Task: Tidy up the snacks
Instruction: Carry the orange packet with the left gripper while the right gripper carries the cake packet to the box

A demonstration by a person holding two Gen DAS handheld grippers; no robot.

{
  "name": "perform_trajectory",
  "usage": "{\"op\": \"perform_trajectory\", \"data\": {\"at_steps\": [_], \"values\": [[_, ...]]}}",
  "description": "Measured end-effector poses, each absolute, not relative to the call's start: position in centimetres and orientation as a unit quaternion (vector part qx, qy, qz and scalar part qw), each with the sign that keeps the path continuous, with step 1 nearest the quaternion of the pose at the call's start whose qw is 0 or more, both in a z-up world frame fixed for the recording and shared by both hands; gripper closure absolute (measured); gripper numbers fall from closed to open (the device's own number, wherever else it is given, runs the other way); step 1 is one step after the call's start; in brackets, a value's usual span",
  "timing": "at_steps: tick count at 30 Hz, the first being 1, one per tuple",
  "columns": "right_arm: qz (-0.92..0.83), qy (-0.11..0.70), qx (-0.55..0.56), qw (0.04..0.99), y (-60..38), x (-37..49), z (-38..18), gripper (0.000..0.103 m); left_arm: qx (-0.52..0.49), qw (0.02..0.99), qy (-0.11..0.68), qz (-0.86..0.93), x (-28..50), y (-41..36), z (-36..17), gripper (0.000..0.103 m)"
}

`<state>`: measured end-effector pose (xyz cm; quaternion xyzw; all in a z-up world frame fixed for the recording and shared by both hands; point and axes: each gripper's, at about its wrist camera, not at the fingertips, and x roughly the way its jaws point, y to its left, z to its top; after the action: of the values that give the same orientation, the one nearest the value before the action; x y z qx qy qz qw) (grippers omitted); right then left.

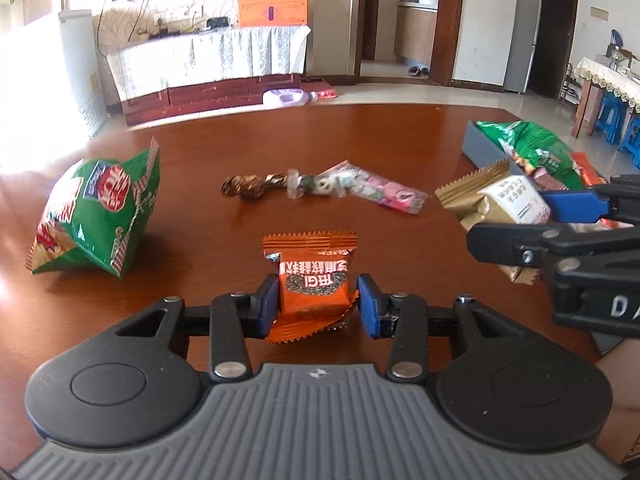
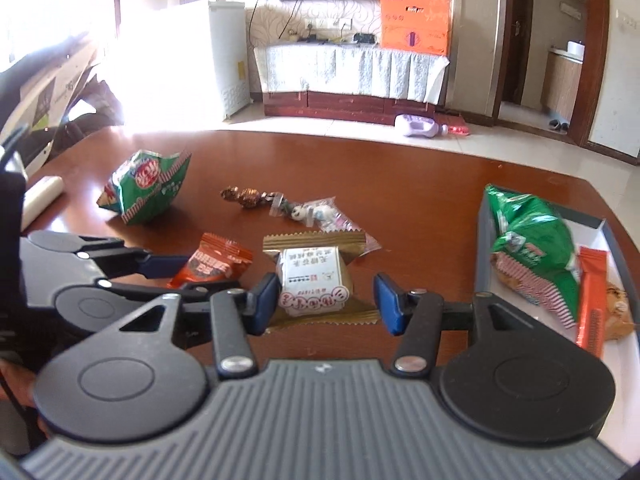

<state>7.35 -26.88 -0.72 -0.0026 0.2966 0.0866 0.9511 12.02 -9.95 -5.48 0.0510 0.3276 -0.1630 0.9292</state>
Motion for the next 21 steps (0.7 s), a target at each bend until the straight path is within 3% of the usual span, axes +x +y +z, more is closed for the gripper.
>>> {"op": "perform_trajectory", "data": {"at_steps": [8, 21], "values": [[0.086, 0.272, 0.016, 0.958, -28.6, 4.5, 0.7, 0.048, 0.099, 0.934, 0.309, -0.149, 9.3, -11.8, -4.0, 0.056], [0.046, 0.234, 0.024, 0.971, -32.3, 1.4, 2.0, 0.048, 0.08, 0.937, 0.294, -0.169, 6.4, -16.3, -2.7, 0.056]]}}
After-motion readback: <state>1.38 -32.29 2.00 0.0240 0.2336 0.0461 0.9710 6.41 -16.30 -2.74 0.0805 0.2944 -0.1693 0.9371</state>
